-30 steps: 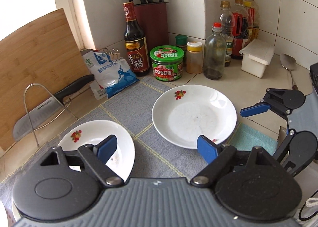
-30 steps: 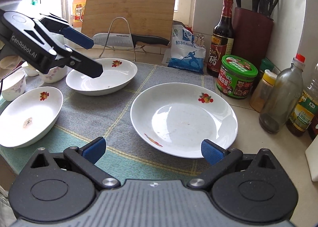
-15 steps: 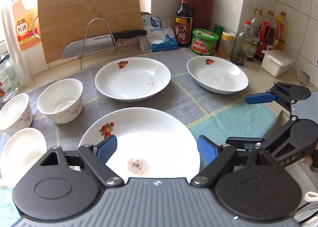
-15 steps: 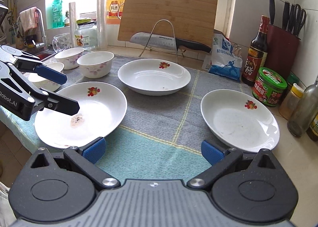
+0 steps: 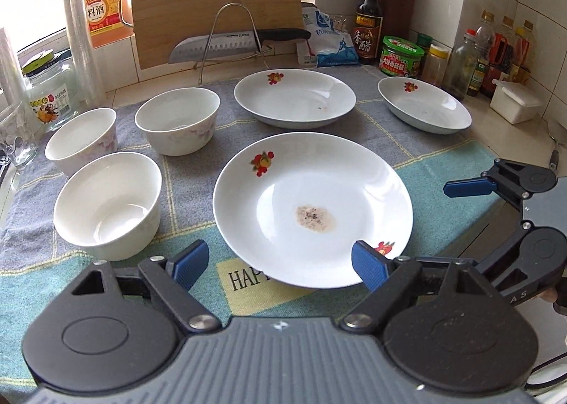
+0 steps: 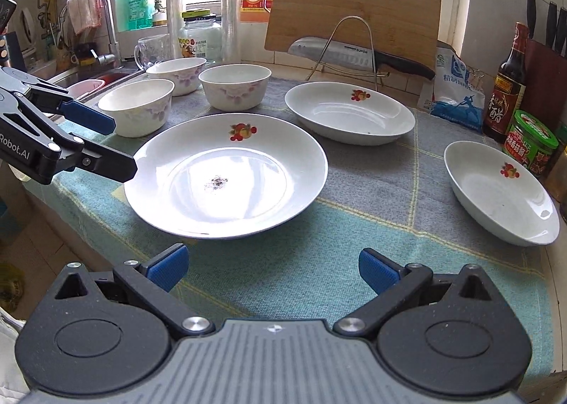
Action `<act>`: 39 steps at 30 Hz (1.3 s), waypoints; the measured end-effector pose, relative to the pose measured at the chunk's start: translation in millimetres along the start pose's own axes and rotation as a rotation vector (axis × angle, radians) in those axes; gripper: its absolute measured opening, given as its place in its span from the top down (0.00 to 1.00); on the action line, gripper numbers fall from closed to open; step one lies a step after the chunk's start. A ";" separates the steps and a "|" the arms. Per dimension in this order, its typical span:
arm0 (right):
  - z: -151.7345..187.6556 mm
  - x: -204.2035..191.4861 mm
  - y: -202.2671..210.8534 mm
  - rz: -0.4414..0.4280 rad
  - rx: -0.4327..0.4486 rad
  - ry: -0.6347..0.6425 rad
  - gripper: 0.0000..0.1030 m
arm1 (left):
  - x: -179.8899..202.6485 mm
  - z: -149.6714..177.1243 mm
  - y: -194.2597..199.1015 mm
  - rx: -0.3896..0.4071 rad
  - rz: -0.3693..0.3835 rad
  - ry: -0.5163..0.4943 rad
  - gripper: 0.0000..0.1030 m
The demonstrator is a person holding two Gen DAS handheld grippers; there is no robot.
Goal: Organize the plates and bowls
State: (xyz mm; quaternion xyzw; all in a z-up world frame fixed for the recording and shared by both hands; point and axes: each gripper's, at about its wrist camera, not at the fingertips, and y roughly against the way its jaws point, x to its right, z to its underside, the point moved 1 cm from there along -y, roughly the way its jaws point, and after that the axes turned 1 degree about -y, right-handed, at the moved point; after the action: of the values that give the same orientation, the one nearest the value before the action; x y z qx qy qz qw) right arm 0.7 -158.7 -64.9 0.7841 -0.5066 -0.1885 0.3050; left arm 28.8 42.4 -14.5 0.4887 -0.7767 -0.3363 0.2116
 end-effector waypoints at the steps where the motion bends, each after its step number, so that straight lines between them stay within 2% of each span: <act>1: 0.7 -2.8 -2.7 -0.004 0.000 0.006 0.00 | -1.2 0.7 0.2 -0.001 -0.006 0.000 0.15; 11: 3.7 -17.1 -28.6 -0.044 0.002 0.069 0.00 | -11.1 -4.4 -8.7 -0.036 -0.015 0.001 0.15; 18: 3.1 -16.7 -38.7 -0.097 0.011 0.082 0.00 | -14.7 -21.6 -23.6 -0.070 0.012 -0.035 0.15; 26: 5.9 -15.8 -41.8 -0.119 0.063 0.093 0.00 | -16.9 -56.1 -61.7 -0.124 0.050 -0.083 0.15; 32: 4.9 -15.1 -43.3 -0.124 0.065 0.097 0.00 | -22.3 -74.0 -101.2 -0.195 0.060 -0.096 0.15; 39: 2.6 -15.2 -45.0 -0.125 0.049 0.098 0.00 | -20.3 -78.8 -133.9 -0.290 0.144 -0.110 0.15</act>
State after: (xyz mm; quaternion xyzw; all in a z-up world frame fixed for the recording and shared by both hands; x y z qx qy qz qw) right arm 23.4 -132.0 -97.2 0.8297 -0.4457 -0.1558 0.2978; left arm 172.1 -3.8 -58.3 0.3770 -0.7635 -0.4548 0.2608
